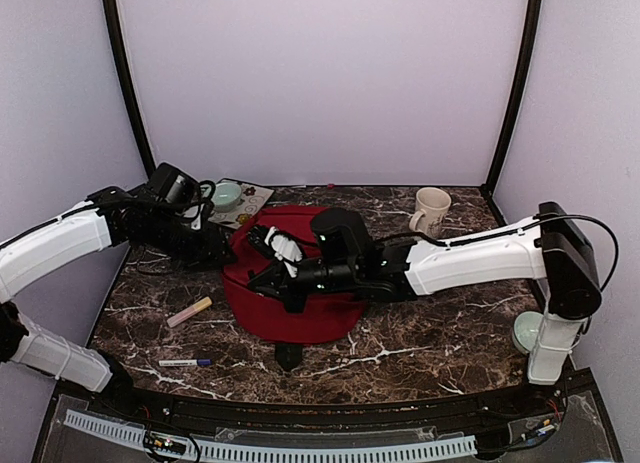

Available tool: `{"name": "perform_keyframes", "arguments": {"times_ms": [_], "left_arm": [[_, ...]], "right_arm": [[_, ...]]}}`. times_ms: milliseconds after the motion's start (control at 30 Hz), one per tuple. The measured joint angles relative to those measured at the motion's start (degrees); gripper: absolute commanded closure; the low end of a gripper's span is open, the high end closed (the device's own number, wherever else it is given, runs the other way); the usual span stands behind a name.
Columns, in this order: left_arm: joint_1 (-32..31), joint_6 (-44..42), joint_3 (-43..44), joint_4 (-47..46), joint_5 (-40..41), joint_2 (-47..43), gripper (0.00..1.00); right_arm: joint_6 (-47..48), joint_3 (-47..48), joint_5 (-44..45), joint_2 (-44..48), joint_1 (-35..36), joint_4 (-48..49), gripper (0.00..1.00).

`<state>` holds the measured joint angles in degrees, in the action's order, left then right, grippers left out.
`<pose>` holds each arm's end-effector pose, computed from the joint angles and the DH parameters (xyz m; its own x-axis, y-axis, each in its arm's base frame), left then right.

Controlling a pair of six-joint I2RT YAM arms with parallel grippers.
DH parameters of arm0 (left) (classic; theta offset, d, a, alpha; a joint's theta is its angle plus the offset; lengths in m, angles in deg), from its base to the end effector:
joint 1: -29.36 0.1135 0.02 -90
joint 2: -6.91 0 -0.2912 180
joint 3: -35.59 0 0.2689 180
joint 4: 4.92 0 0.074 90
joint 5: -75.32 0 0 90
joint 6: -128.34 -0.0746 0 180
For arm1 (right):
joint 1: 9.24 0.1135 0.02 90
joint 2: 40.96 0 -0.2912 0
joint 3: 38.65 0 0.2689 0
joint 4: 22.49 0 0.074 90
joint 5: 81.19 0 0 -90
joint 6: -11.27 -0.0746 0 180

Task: Pack the student bag
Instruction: Hold the largest pocket of the student bag.

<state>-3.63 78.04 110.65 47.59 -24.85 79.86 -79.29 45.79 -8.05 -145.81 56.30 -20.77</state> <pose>0.2422 -0.1729 0.2882 -0.8999 -0.1654 -0.4035 0.0722 0.8560 -0.5118 0.1809 0.4499 0.2546 -0.1423 -0.2902 -0.9463 -0.9835 0.1490 0.1022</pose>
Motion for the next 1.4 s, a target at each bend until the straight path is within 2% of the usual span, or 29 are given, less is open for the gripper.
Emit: {"name": "perform_keyframes", "arguments": {"times_ms": [100, 233, 433, 833, 900, 967, 1033, 1133, 1167, 1400], "left_arm": [[0.0, 0.2, 1.2, 1.7, 0.8, -2.3, 0.31], [0.0, 0.5, 2.6, 4.3, 2.1, -4.6, 0.23], [0.0, 1.0, 3.1, 7.2, 2.8, -5.5, 0.2], [0.0, 4.7, 0.1, 5.8, -1.2, -4.0, 0.22], [0.0, 5.4, -0.2, 5.6, -1.4, -3.0, 0.31], [0.0, 6.2, -1.2, 5.2, -1.4, -2.6, 0.46], [0.0, 7.1, -2.4, 4.4, -1.5, -2.6, 0.63], [0.0, 6.8, -3.8, 2.8, -2.0, -2.3, 0.95], [0.0, 6.5, -3.9, 2.3, -2.1, -1.9, 1.0], [0.0, 5.3, -3.9, 1.3, -1.0, -0.5, 1.0]], "right_arm": [[0.0, 4.0, -0.8, -2.6, 0.4, -1.0, 1.0], [0.0, 10.0, -2.0, -6.8, 0.9, -1.9, 1.0], [1.1, 12.9, -2.6, -9.3, 1.2, -3.1, 1.0], [2.0, 9.7, -2.4, -8.2, 1.2, -2.6, 1.0], [2.0, 9.7, -2.4, -8.2, 1.2, -2.6, 1.0], [2.0, 9.7, -2.3, -8.2, 1.2, -2.6, 1.0], [2.0, 9.7, -2.2, -8.2, 1.2, -2.6, 1.0], [2.0, 9.7, -1.9, -8.2, 1.2, -2.6, 1.0], [2.0, 9.7, -1.7, -8.1, 1.2, -2.6, 1.0], [2.3, 8.0, -0.2, -7.0, 1.2, -2.6, 1.0]]}}
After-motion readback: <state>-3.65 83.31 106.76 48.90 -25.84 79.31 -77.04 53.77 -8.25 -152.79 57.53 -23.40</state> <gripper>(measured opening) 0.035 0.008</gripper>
